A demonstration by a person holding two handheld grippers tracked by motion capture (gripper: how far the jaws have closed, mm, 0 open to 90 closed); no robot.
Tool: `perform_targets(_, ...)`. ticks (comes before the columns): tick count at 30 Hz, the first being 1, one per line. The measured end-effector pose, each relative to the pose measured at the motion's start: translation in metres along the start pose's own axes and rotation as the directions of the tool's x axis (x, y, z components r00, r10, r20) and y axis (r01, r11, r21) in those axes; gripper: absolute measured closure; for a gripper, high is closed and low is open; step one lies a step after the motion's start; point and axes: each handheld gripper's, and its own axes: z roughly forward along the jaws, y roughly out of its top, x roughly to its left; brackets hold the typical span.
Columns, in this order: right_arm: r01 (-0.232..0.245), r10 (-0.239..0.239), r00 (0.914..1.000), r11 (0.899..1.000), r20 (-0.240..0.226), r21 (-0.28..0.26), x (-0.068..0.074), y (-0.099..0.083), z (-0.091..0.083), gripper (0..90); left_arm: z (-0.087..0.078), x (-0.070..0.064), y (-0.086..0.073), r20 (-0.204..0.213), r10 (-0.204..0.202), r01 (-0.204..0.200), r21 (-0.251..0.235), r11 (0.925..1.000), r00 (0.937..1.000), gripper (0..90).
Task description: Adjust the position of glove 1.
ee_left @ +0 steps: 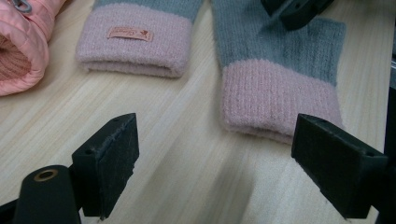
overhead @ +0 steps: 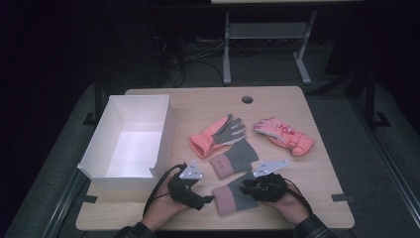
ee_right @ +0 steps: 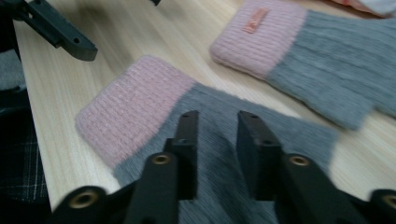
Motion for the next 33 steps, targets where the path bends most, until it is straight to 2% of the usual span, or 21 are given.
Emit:
perform_targets(4,-0.013,0.013,0.9996,1.0,0.023,-0.02,-0.008,-0.005,-0.01,51.4,0.0,0.001,0.0,0.004,0.003,-0.003,-0.004,1.0,1.0,17.7)
perform_targets(5,-0.013,0.013,0.9996,1.0,0.023,-0.02,-0.008,-0.005,-0.01,51.4,0.0,0.001,0.0,0.004,0.003,-0.003,-0.004,1.0,1.0,17.7)
perform_targets(6,-0.028,0.029,0.9991,0.999,0.031,-0.022,-0.009,-0.007,-0.013,46.9,-0.001,0.001,0.0,0.007,0.002,-0.002,-0.001,1.0,1.0,17.7)
perform_targets(7,-0.041,0.042,0.9979,0.999,0.049,-0.029,-0.015,-0.012,-0.019,38.7,-0.001,0.001,0.001,0.008,0.002,-0.002,-0.003,1.0,1.0,18.0)
perform_targets(12,-0.054,0.057,0.9939,0.998,0.094,-0.028,-0.025,-0.026,-0.032,26.3,-0.001,0.003,0.003,0.012,0.008,-0.008,0.0,1.0,0.9999,20.7)
perform_targets(16,-0.068,0.073,0.9875,0.997,0.14,-0.042,-0.03,-0.038,-0.041,17.6,0.001,0.004,0.006,0.016,-0.004,0.004,-0.005,1.0,0.9999,22.9)
perform_targets(17,-0.081,0.086,0.9854,0.996,0.146,-0.042,-0.031,-0.04,-0.043,17.1,0.001,0.005,0.007,0.015,0.004,-0.004,-0.001,1.0,0.9999,23.3)
perform_targets(20,-0.101,0.108,0.9804,0.993,0.165,-0.053,-0.034,-0.047,-0.05,15.0,0.001,0.007,0.011,0.023,-0.01,0.01,-0.01,0.9999,0.9997,25.4)
perform_targets(23,-0.11,0.121,0.9758,0.992,0.182,-0.066,-0.037,-0.054,-0.056,14.1,0.001,0.009,0.016,0.026,-0.024,0.025,-0.027,0.9993,0.9993,31.9)
perform_targets(24,-0.116,0.126,0.975,0.991,0.183,-0.065,-0.037,-0.056,-0.057,14.1,0.001,0.01,0.018,0.022,-0.024,0.024,-0.019,0.9995,0.9995,33.4)
perform_targets(26,-0.116,0.127,0.9745,0.991,0.185,-0.069,-0.038,-0.059,-0.059,14.1,0.002,0.011,0.021,0.019,-0.015,0.016,-0.013,0.9998,0.9997,38.0)
perform_targets(27,-0.113,0.124,0.9743,0.991,0.188,-0.065,-0.039,-0.06,-0.06,14.1,0.003,0.012,0.022,0.022,-0.031,0.031,-0.021,0.9993,0.9993,40.1)
perform_targets(29,-0.123,0.134,0.9737,0.99,0.185,-0.066,-0.04,-0.061,-0.061,14.1,0.005,0.014,0.026,0.028,-0.029,0.03,-0.01,0.9995,0.9992,45.9)
perform_targets(33,-0.121,0.133,0.9742,0.99,0.182,-0.071,-0.041,-0.06,-0.06,14.1,0.011,0.018,0.034,0.039,-0.038,0.038,-0.007,0.9993,0.9985,50.0)
